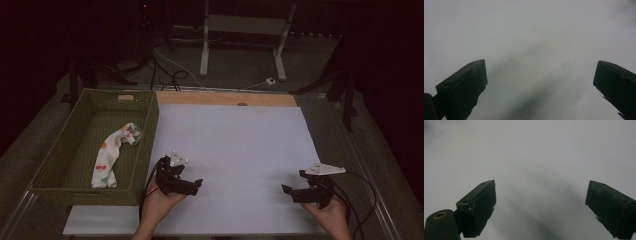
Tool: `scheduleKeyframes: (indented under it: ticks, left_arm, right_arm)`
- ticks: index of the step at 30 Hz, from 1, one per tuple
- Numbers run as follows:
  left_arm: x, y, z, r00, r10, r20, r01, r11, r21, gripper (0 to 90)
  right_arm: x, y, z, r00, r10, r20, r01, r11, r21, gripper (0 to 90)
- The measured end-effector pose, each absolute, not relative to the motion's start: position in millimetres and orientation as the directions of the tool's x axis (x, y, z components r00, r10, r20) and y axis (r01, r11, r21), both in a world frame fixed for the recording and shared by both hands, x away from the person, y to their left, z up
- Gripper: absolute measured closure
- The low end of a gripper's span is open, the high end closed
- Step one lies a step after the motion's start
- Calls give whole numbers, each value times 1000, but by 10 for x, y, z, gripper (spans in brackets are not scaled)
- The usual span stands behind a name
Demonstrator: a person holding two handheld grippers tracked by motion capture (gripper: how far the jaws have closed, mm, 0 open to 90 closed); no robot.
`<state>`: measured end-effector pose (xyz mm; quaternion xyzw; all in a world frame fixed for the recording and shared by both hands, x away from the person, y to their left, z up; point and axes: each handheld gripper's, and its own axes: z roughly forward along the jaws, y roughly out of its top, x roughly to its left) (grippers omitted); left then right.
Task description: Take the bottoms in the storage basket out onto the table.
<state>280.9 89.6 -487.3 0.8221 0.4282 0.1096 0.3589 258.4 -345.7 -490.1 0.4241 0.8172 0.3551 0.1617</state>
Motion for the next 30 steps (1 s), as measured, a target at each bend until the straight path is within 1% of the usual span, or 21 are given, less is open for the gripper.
scheduleKeyframes:
  ticks: [18, 19, 27, 30]
  left_arm:
    - [2812, 861, -4876, 627, 765, -144, 642, -404, 651, 5]
    - [2821, 847, -4855, 632, 759, -158, 647, -404, 647, 5]
    - [2852, 802, -4749, 664, 726, -179, 644, -432, 631, 5]
    - [2868, 799, -4690, 678, 701, -221, 652, -434, 622, 6]
  right_arm:
    - [2610, -3419, -4897, -604, 796, 41, 585, 408, 701, 95]
    - [2615, -3416, -4895, -607, 794, 43, 584, 408, 702, 95]
    - [2608, -3418, -4843, -608, 793, 39, 578, 409, 706, 95]
    - [2603, -3431, -4830, -611, 791, 36, 575, 412, 707, 95]
